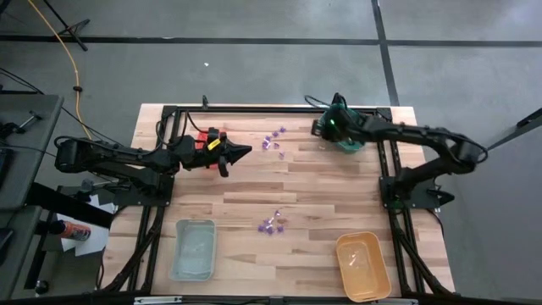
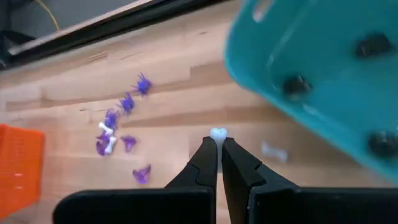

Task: Sort Halloween decoration
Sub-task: Put the white bone toy into the orange bin

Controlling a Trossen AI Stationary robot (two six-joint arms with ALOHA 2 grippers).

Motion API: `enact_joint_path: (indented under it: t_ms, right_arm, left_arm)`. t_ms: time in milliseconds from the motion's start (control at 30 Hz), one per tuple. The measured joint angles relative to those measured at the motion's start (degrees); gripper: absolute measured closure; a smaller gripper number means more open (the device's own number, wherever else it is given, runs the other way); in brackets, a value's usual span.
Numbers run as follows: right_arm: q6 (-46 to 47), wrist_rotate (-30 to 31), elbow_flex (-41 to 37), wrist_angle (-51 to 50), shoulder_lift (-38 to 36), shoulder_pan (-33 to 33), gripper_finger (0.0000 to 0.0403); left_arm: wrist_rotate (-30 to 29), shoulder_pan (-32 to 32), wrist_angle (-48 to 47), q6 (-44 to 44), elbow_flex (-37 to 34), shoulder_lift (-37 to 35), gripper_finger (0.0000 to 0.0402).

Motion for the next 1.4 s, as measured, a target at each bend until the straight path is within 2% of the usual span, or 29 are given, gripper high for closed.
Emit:
enact_joint_path:
  t_ms: [167, 333, 500, 800, 1100, 1400]
  right_arm:
    - [-7.77, -3.62, 8.77, -1.57, 9.83, -2.84, 0.0402]
    - [-12.35, -3.99, 17.14, -7.4, 18.32, -3.91, 0.0403]
    - [-16.52, -3.22, 22.33, -13.07, 23.12, -4.93, 0.0403]
    - [-19.92, 0.41, 23.77, -17.06, 24.08, -7.55, 0.0403]
    - [-19.73, 5.44, 23.74, -19.82, 24.08, -9.94, 0.0403]
    - [-18.55, 7.66, 23.72, -21.26, 24.08, -13.86, 0.0403]
  left_arm:
    - [0.0, 0.0, -0.02, -1.22, 0.0, 0.0, 0.0401]
    - [0.02, 0.0, -0.02, -2.34, 0.0, 0.0, 0.0402]
    - [0.02, 0.0, -0.04, -2.7, 0.0, 0.0, 0.0402]
    - [0.02, 0.0, -0.15, -3.63, 0.0, 0.0, 0.0402]
    - [0.02, 0.0, -0.39, -3.63, 0.0, 0.0, 0.0402]
    - [0.02, 0.0, -0.48, -3.61, 0.0, 0.0, 0.0402]
